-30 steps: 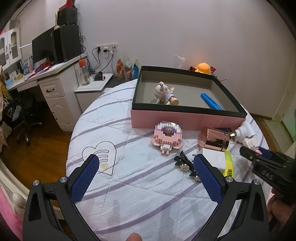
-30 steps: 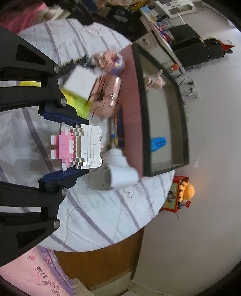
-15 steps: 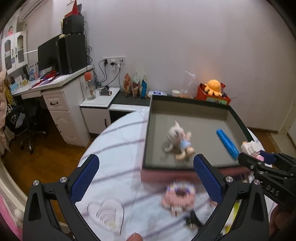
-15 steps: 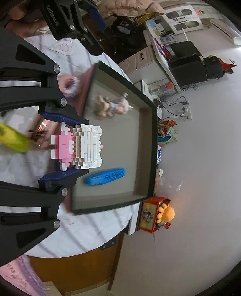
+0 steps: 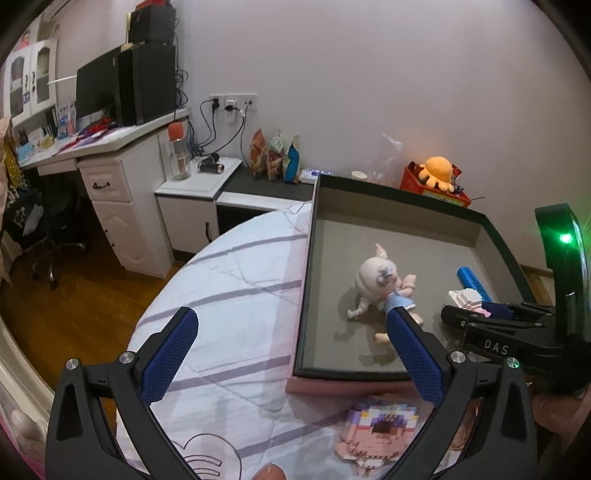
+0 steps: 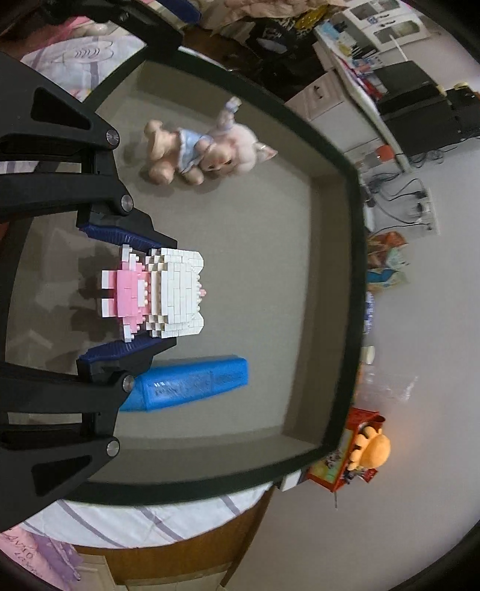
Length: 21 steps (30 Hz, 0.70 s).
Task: Organize rigid objects
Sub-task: 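Carry the block figure with the right gripper and release it in the box, then withdraw the right gripper from the box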
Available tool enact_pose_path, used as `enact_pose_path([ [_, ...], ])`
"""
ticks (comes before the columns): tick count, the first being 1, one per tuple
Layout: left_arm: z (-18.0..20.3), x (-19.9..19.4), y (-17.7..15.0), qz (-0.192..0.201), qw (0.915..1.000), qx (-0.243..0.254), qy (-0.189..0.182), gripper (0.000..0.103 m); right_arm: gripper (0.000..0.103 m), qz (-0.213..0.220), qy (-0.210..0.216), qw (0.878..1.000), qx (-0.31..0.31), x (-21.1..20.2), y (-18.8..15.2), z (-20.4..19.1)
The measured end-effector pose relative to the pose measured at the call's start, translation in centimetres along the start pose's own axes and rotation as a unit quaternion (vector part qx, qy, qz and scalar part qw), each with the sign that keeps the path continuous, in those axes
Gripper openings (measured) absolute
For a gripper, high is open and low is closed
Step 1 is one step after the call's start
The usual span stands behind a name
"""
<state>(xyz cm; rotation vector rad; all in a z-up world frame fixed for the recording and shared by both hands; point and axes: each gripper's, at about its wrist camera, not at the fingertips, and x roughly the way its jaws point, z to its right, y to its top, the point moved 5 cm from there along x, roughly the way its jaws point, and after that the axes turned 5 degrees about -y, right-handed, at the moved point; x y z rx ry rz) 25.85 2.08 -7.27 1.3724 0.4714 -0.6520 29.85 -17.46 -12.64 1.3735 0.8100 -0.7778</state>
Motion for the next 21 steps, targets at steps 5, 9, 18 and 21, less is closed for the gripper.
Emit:
enact_pose_path([
  [5,-0.2,-1.1,-0.7,0.0,1.0,0.0,0.004,0.103,0.081,0.009,0.005,1.0,0.008,-0.6,-0.6,0.0],
  [9,-0.2,-2.8,-1.1,0.008,0.9999,0.002,0.006,0.103,0.082,0.037,0.008,0.999,0.007,-2.5,-0.7,-0.1],
  [18,1.2,-7.5,-2.8,0.024,0.9996,0.01,0.008,0.103,0.103,0.098,0.008,0.995,0.03,-9.0,-3.4,0.6],
  [21,1.3,-8.7,-3.7,0.022,0.9997,0.005,0.005,0.103,0.103,0.11,0.009,0.993,0.038,-11.1,-5.0,0.9],
])
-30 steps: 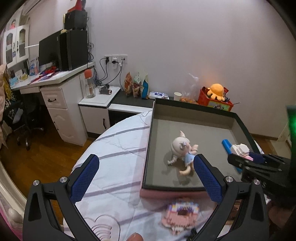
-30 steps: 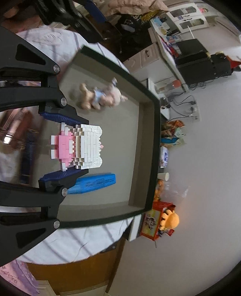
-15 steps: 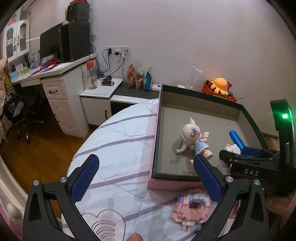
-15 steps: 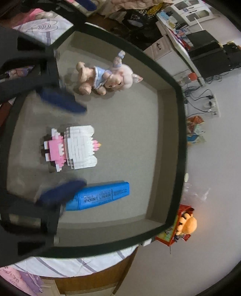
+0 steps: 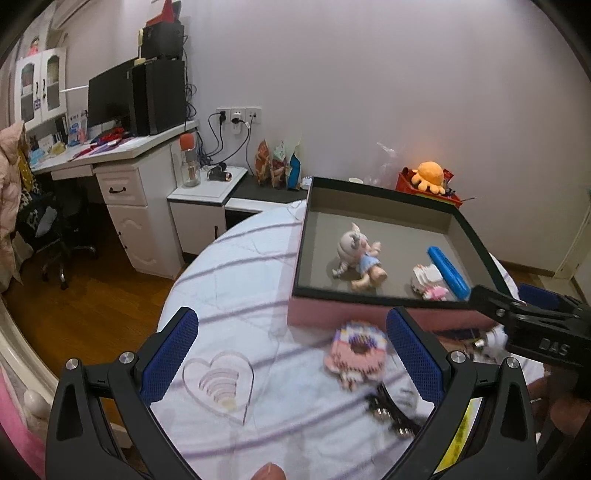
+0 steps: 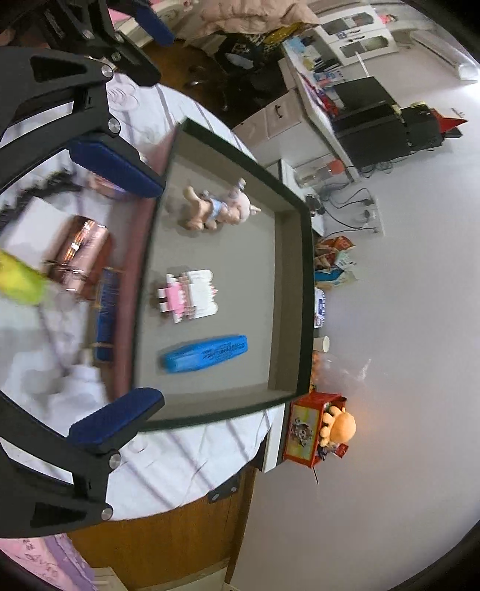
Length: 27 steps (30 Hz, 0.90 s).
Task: Organize rigid objects
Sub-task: 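Withdraw the right gripper from the box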
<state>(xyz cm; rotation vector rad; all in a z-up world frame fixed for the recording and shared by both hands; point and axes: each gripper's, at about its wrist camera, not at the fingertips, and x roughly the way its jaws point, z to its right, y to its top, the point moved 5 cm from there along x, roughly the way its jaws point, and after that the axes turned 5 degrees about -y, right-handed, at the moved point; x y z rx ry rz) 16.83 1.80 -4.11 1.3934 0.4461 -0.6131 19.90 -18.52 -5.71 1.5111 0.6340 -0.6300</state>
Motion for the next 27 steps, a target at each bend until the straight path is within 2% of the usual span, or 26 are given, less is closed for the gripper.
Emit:
enact_pose_path([
  [5,0.6,-1.8,-1.6,-0.006,1.0,0.006,0.001,0.103,0.103,0.02,-0.015,1.0,0.016,-3.8,-2.5,1.0],
  [12,1.9,-3.4,-3.6,-0.017,0.9995,0.027,0.0,0.103,0.103,0.025,-0.008,0.998,0.05,-7.0,-6.0,2.3],
  [17,2.7,-4.2,-5.0,-0.024,0.9991,0.036,-0.006,0.103,0.103,0.026,-0.006,0.996,0.09,-8.1,-8.6,3.8],
  [23,3.3,-4.6,-5.8,-0.033,0.9985,0.043,-0.008,0.103,0.103,0.014,-0.004,0.995,0.097,-8.4,-10.8,3.9],
  [27,3.5,-4.9,-6.0,-0.033,0.9984,0.046,-0.009,0.103,0.103,0.018,-0.001,0.995,0.1,-8.7,-11.1,4.0],
])
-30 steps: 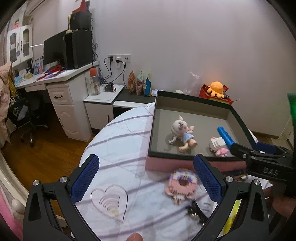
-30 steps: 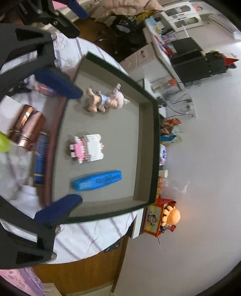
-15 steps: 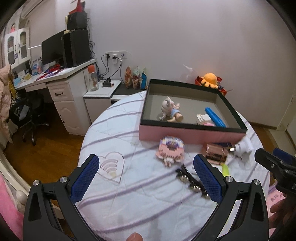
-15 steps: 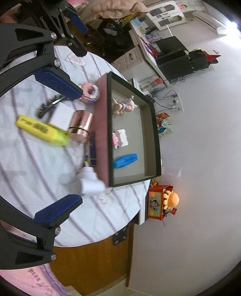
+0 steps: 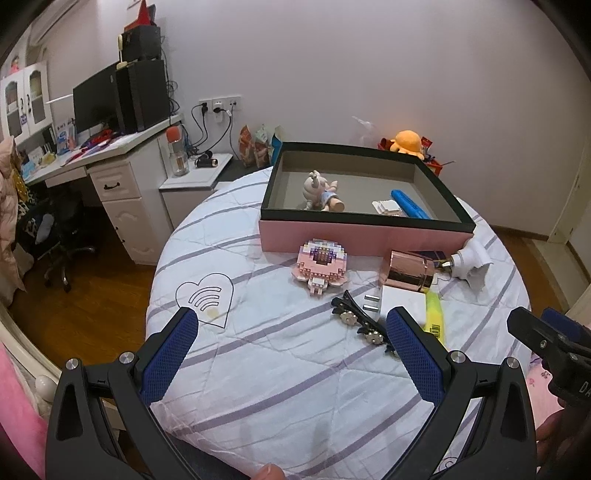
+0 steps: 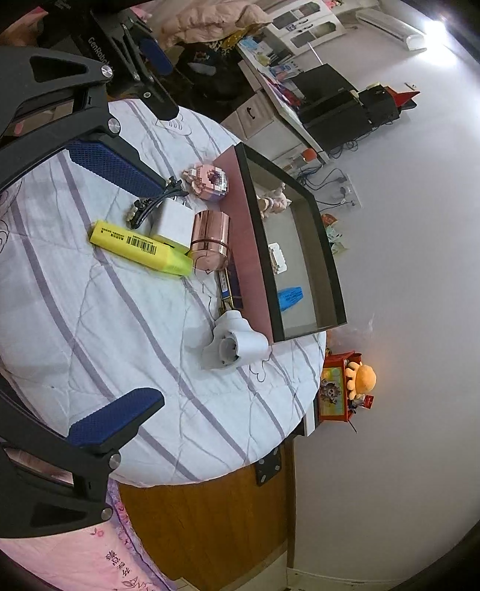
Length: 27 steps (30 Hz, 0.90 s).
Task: Organize rigid objects
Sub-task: 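Withdraw the right gripper from the box, then reach the left gripper down to the yellow highlighter and close on it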
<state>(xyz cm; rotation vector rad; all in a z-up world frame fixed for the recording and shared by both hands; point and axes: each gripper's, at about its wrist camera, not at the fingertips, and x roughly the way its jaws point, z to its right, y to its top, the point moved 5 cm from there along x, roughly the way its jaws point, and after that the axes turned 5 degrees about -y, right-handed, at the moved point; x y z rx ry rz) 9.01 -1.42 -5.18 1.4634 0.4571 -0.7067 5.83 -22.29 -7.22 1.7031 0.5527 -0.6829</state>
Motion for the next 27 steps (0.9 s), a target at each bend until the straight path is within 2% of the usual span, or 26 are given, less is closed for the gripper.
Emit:
enact_pose_path([
  [15,1.9,1.9,-1.8,-0.038,0.999,0.004,-0.023,0.103,0.103,-0.001,-0.005,1.0,0.013,0.3,-0.2,1.4],
  [27,7.9,4.7,-4.7,-0.089,0.9913,0.045,-0.086,0.103,0.103,0.005,-0.021,0.999,0.035,-0.1,-0.2,3.8],
])
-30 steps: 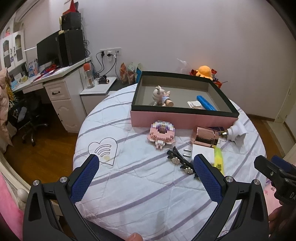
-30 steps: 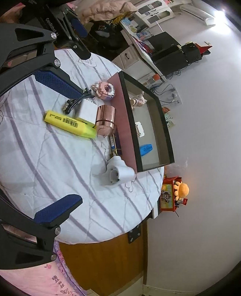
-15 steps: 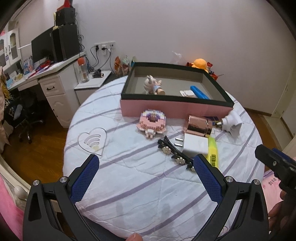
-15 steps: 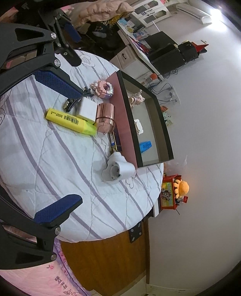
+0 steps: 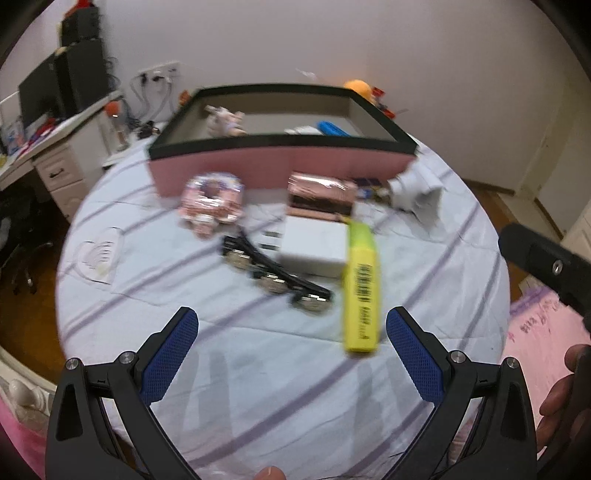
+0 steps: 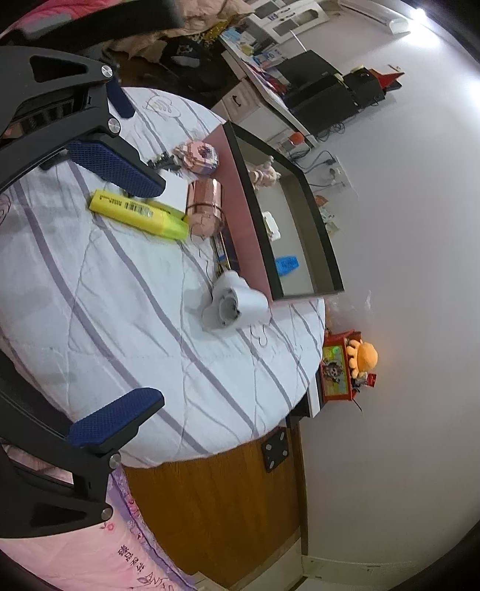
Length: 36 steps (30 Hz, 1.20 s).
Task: Organize rigid objects
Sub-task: 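Reach the left gripper down to the yellow highlighter and close on it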
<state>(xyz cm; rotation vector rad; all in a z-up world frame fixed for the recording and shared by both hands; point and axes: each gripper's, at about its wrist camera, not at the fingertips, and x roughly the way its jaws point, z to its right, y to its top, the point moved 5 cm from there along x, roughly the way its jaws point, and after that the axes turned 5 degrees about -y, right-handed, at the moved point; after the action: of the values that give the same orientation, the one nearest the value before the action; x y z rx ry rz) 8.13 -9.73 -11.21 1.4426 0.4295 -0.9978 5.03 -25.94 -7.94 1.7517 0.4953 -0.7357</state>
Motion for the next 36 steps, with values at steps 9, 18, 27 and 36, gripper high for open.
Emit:
enact_pose_path([
  [9,3.4,3.1,-0.9,-0.038,0.9982,0.014,-0.045,0.102,0.103,-0.006,-0.007,1.0,0.018,0.2,-0.3,2.4],
  [18,2.6,4.4,1.0,-0.022,0.9987,0.002,-0.046,0.087,0.103,-0.011,-0.008,1.0,0.024,0.8,-0.3,3.0],
  [27,1.3,3.7,1.0,-0.016,0.9984,0.007,-0.054,0.037,0.103,-0.013,-0.004,1.0,0.017,0.9,-0.5,2.3],
  [36,2.3,4.4,1.4,-0.015,0.9982,0.026,-0.051,0.035,0.103,-0.011,-0.002,1.0,0.013,0.6,-0.4,1.8],
])
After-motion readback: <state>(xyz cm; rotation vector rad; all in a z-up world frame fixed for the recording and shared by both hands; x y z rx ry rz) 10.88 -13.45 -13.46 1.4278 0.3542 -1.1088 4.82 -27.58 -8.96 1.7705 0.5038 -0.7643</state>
